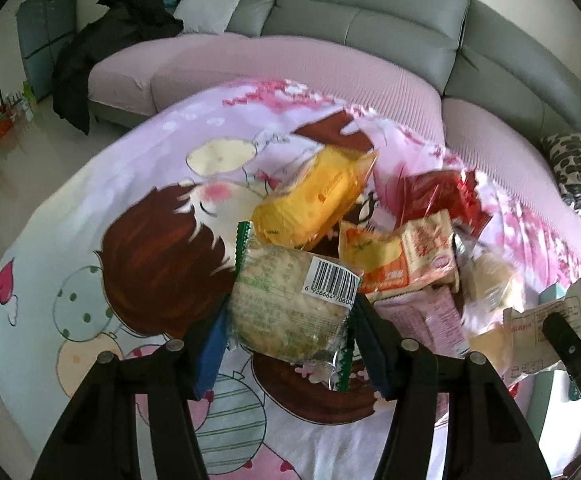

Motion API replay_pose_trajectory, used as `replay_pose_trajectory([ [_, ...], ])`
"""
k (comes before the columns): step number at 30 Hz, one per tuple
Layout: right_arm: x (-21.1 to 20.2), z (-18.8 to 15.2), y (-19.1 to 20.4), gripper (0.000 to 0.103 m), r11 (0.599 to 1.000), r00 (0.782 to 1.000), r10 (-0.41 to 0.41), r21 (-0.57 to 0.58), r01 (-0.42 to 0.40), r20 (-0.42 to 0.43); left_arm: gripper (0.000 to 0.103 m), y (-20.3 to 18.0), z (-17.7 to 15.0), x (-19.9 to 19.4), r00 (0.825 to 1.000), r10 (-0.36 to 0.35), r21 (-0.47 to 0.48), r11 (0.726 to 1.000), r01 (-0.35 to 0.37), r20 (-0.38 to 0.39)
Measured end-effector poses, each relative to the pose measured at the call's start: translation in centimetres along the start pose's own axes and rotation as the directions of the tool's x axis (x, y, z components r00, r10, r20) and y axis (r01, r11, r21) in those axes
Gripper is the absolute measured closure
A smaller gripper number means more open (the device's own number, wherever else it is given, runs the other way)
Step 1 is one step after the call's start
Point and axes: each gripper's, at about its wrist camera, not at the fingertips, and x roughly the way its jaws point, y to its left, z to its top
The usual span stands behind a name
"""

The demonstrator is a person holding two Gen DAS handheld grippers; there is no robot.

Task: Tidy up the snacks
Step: 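Grasp the round cracker pack with the left tool while the right tool grasps the white printed bag, then carry both snacks into the teal tray and open both tools to release them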

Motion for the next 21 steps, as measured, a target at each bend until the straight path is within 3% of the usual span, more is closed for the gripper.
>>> replay_pose_trajectory([
  [13,-3.0,1.3,-2.2,0.083,0.998,0.998,-0.027,0.051,0.024,0.059,0.042,-3.0,0.7,-4.8,0.990,-0.078,0.044,0.996,0.074,0.115],
  [21,-6.2,2.3,-6.2,0.083,0.981,0.981,-0.157,0.127,0.143,0.110,0.042,-8.5,-0.4,-6.8,0.973,-0.191,0.175,0.970,0.167,0.127],
])
